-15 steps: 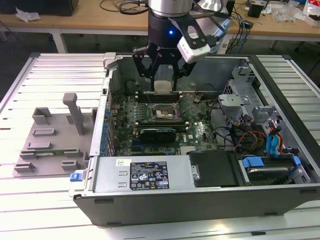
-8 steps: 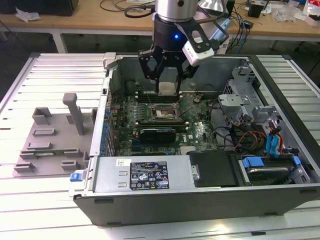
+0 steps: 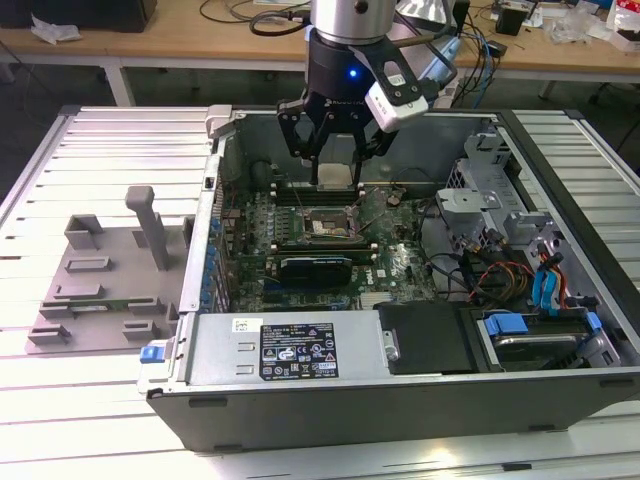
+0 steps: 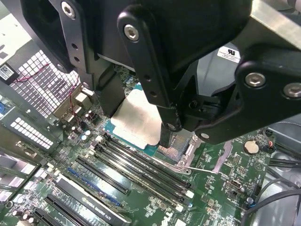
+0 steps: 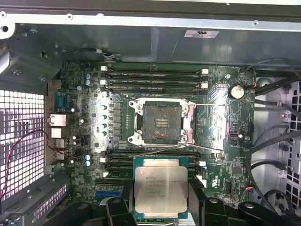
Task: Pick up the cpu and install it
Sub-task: 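Place the cpu into insertion slot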
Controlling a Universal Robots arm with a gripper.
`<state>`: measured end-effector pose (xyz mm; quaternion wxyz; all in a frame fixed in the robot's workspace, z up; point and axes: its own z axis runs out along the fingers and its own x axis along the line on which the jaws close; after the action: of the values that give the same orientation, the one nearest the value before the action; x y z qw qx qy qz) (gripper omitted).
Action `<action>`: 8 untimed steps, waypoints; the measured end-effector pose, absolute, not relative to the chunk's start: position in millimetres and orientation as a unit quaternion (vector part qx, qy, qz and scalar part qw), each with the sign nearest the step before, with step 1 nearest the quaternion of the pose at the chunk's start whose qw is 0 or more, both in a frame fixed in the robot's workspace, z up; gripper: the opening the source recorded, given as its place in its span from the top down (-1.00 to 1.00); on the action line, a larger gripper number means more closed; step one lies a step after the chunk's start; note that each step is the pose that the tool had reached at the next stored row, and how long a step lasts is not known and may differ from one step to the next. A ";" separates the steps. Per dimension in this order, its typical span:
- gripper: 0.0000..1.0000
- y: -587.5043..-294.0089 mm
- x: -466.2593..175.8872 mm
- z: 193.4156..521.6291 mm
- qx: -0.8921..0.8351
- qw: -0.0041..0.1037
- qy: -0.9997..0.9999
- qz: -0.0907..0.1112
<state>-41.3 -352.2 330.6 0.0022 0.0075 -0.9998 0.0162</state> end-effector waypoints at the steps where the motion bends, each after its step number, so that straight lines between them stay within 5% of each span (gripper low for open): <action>1: -0.09 -352.2 -41.3 330.5 0.008 0.002 -1.000 0.016; 8: -0.09 -352.2 -41.3 330.4 -0.044 0.003 -0.999 0.016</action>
<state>-41.3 -352.2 330.4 0.0030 -0.0445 -0.9989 0.0161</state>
